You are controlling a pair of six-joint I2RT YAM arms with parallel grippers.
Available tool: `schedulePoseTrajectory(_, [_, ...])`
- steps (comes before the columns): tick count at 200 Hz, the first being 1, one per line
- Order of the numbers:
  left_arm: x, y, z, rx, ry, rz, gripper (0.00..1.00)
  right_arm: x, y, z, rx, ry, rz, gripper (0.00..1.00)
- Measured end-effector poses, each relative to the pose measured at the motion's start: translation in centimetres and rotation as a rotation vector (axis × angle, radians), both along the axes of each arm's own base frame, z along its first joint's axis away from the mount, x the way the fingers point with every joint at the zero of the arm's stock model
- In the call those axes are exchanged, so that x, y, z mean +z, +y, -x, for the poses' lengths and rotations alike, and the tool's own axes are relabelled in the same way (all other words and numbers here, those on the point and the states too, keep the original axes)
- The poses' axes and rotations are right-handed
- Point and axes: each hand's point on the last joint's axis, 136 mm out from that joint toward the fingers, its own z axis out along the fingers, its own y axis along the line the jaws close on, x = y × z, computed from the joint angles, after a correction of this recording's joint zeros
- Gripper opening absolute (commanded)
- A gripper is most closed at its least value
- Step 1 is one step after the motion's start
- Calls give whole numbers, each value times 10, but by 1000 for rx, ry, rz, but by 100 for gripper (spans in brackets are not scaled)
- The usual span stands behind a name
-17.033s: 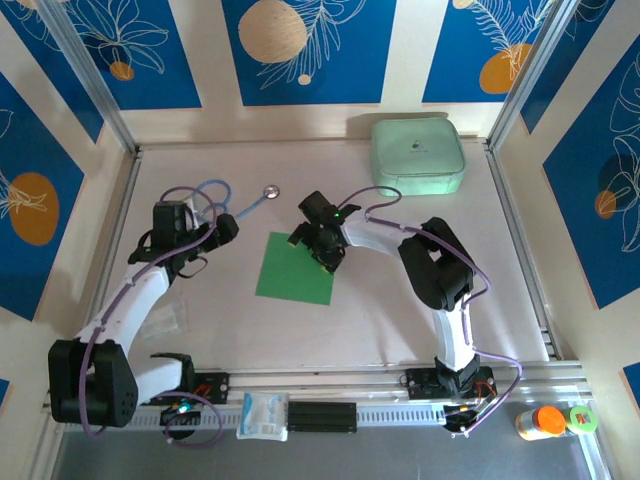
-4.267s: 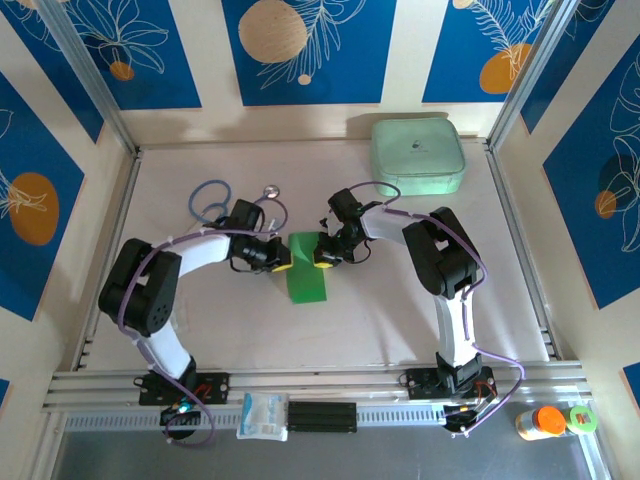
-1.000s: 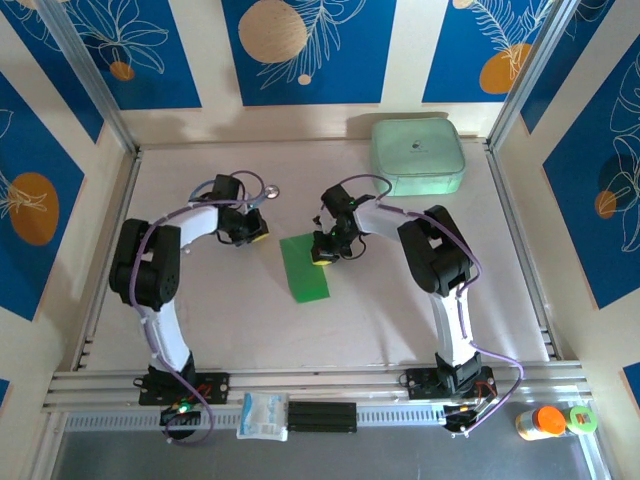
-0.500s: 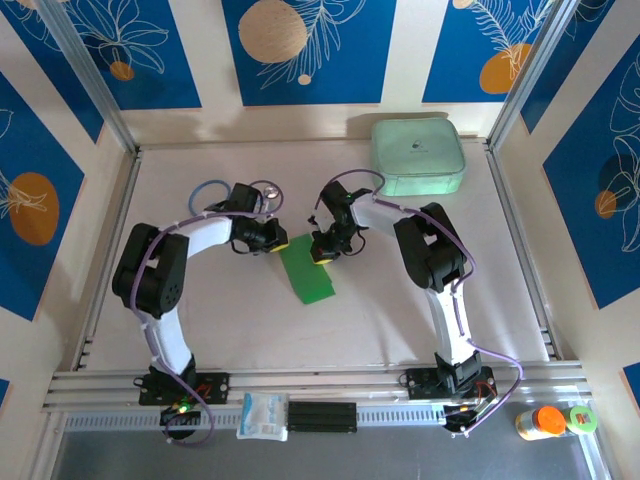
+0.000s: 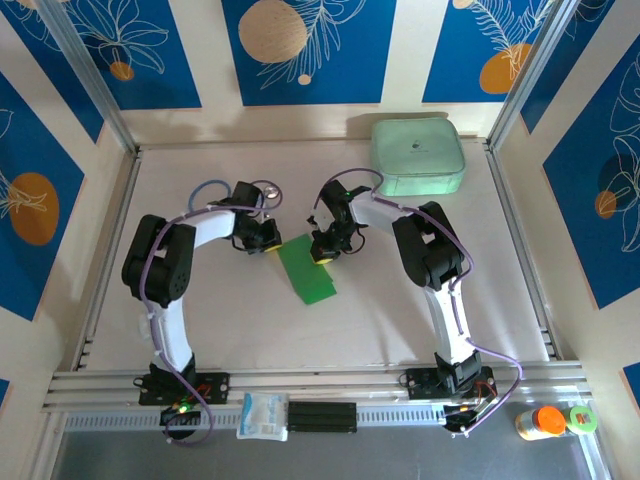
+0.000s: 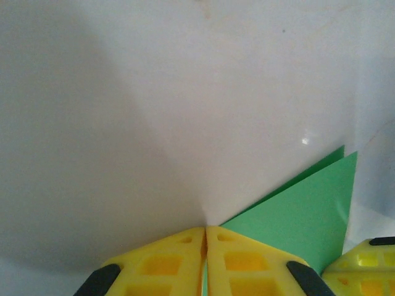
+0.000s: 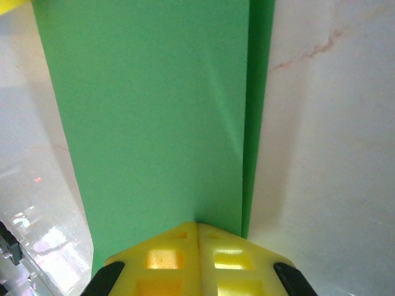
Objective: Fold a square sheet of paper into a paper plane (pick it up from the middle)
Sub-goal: First fold in half a square sheet of paper at the center of the table.
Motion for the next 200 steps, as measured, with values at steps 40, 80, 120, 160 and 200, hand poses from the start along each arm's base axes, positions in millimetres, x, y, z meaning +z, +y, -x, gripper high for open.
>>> schedulePoseTrajectory(40, [15, 22, -4, -1, -40, -45, 15, 1, -4, 0, 10, 14, 23, 1])
schedulePoseTrajectory(80, [56, 2, -5, -27, -126, 63, 15, 3, -8, -1, 13, 34, 66, 2])
schedulePoseTrajectory(120, [46, -40, 22, -72, -71, 182, 14, 3, -8, -5, 26, 54, 96, 2])
schedulePoseTrajectory(160, [30, -65, 32, -91, -15, 220, 14, 3, -6, -11, 31, 51, 104, 2])
schedulePoseTrajectory(200, [13, -66, 34, -77, 28, 212, 12, 4, -6, -16, 31, 40, 95, 2])
